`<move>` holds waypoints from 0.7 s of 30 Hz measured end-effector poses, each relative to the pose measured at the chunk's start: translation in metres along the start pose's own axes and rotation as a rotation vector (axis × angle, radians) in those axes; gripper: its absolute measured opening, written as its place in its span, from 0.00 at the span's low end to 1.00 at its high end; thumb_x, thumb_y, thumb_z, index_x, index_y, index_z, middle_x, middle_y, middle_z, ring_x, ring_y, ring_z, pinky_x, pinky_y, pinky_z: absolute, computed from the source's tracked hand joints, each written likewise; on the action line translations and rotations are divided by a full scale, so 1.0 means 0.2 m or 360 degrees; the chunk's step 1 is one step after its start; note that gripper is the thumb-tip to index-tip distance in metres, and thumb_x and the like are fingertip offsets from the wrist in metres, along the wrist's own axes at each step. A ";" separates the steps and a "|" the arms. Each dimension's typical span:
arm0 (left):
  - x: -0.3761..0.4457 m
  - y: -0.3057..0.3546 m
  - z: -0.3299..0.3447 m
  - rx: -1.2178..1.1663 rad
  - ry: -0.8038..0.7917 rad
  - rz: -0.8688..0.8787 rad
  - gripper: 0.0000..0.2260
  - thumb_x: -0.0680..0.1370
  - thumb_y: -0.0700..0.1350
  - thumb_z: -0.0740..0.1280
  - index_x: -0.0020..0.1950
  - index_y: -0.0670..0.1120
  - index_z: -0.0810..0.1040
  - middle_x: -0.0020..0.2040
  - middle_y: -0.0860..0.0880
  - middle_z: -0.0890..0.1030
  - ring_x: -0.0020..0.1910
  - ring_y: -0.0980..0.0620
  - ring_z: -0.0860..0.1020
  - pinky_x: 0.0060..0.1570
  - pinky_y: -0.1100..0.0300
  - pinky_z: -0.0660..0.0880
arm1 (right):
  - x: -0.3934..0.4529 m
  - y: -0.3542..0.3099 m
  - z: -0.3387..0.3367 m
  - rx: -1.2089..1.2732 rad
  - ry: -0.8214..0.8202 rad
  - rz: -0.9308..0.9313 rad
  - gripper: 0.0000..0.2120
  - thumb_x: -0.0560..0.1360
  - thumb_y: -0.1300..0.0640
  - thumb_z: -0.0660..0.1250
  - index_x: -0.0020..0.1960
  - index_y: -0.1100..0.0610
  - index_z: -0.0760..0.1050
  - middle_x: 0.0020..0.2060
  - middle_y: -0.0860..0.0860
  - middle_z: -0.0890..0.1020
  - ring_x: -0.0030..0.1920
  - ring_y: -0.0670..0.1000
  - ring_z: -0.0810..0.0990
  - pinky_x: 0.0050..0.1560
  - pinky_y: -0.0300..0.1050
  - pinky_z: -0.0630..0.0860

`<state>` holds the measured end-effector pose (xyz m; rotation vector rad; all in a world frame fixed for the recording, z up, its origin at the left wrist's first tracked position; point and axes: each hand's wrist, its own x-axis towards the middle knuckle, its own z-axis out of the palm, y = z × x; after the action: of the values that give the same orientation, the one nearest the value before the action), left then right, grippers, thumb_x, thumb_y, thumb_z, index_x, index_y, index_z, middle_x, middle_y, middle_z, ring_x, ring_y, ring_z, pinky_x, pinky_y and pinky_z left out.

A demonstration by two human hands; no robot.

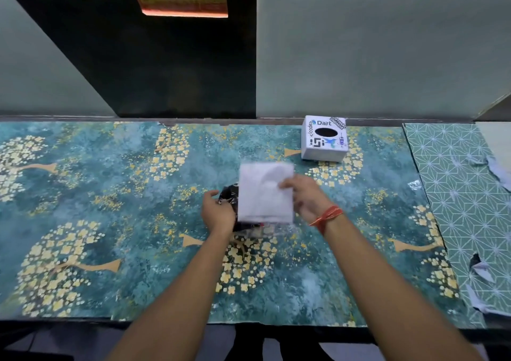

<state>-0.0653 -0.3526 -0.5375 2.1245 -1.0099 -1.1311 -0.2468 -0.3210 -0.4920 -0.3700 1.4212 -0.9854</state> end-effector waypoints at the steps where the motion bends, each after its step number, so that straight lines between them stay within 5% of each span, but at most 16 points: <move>1: 0.02 -0.01 -0.01 -0.0016 -0.0001 -0.0024 0.16 0.80 0.33 0.61 0.66 0.43 0.73 0.58 0.44 0.80 0.46 0.47 0.76 0.41 0.58 0.70 | 0.04 0.07 0.01 -0.0181 0.0007 0.0087 0.10 0.72 0.66 0.67 0.53 0.62 0.76 0.53 0.58 0.81 0.50 0.58 0.81 0.54 0.56 0.79; 6: 0.09 -0.05 -0.06 -0.0016 -0.0104 -0.0017 0.16 0.81 0.37 0.62 0.69 0.44 0.72 0.64 0.42 0.78 0.38 0.50 0.76 0.34 0.57 0.72 | 0.13 0.20 0.01 -0.1241 0.0176 0.0002 0.20 0.71 0.53 0.72 0.59 0.60 0.72 0.57 0.57 0.80 0.55 0.59 0.79 0.54 0.53 0.77; 9: 0.08 0.02 -0.07 0.0037 -0.0060 0.0055 0.17 0.80 0.40 0.64 0.69 0.44 0.71 0.67 0.43 0.75 0.50 0.45 0.78 0.46 0.52 0.75 | 0.16 0.05 -0.01 -0.1763 0.0476 -0.0404 0.24 0.72 0.48 0.71 0.61 0.61 0.70 0.56 0.57 0.78 0.57 0.60 0.77 0.53 0.52 0.75; 11: 0.06 0.07 -0.07 0.0045 -0.0019 0.0200 0.17 0.80 0.41 0.65 0.69 0.46 0.71 0.69 0.44 0.73 0.59 0.44 0.76 0.54 0.51 0.74 | 0.21 -0.11 -0.05 -0.1901 0.0854 -0.0746 0.21 0.74 0.54 0.68 0.63 0.61 0.69 0.59 0.59 0.76 0.61 0.61 0.73 0.58 0.55 0.74; 13: 0.03 0.12 -0.06 0.0045 0.0006 0.0390 0.17 0.80 0.41 0.64 0.69 0.47 0.71 0.68 0.45 0.72 0.64 0.45 0.73 0.57 0.53 0.72 | 0.29 -0.25 -0.14 -0.2207 0.1052 -0.0716 0.25 0.74 0.60 0.65 0.69 0.60 0.63 0.67 0.59 0.71 0.68 0.61 0.67 0.61 0.60 0.71; 17: -0.05 0.19 -0.03 -0.0015 -0.0071 0.0646 0.17 0.80 0.40 0.65 0.68 0.48 0.72 0.64 0.47 0.74 0.59 0.52 0.72 0.54 0.58 0.68 | 0.44 -0.33 -0.36 -0.2619 0.0810 -0.0339 0.30 0.72 0.64 0.67 0.71 0.57 0.62 0.70 0.56 0.67 0.74 0.60 0.59 0.66 0.73 0.61; 21: -0.11 0.23 -0.01 -0.0175 -0.0416 0.0598 0.17 0.79 0.41 0.68 0.68 0.47 0.72 0.60 0.46 0.78 0.59 0.49 0.75 0.53 0.58 0.69 | 0.43 -0.33 -0.41 -0.2564 0.0721 -0.0611 0.20 0.75 0.53 0.67 0.65 0.54 0.69 0.64 0.56 0.74 0.67 0.60 0.68 0.67 0.71 0.60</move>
<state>-0.0888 -0.3603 -0.4930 1.6389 -1.3629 -1.2567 -0.3579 -0.3972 -0.5131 -1.6973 2.3956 0.0595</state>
